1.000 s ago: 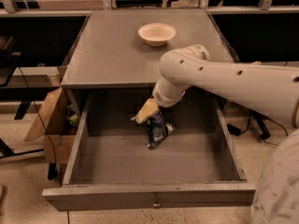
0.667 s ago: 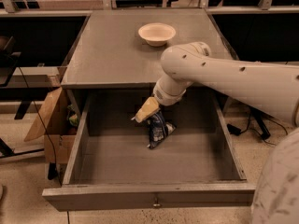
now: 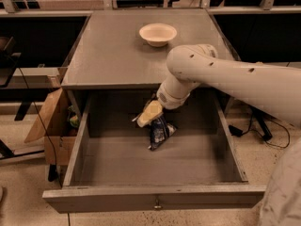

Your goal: Place blue chip bag into top drawer

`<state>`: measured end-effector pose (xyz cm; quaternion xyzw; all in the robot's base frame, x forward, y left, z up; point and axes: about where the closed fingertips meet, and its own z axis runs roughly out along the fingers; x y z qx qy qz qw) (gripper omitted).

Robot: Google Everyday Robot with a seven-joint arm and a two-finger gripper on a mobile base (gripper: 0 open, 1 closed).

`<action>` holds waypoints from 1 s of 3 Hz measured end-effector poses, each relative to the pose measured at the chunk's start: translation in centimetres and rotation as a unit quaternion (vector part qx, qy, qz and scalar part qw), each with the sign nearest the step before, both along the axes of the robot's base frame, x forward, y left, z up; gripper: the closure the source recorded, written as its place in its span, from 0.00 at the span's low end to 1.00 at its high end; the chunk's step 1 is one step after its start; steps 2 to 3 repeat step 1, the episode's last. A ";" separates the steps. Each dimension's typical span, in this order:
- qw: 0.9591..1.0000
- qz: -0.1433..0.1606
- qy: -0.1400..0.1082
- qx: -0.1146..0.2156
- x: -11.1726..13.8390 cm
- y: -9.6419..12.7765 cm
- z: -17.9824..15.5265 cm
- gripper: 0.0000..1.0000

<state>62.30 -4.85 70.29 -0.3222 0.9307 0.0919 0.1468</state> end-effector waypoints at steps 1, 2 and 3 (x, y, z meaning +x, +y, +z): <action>1.000 0.008 -0.002 0.012 0.0 -0.2 -0.3 0.00; 1.000 0.008 -0.002 0.012 0.0 -0.2 -0.3 0.00; 1.000 0.008 -0.002 0.012 0.0 -0.2 -0.3 0.00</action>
Offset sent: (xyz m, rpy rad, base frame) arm 0.0000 0.0000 0.0000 0.0000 0.0000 0.0000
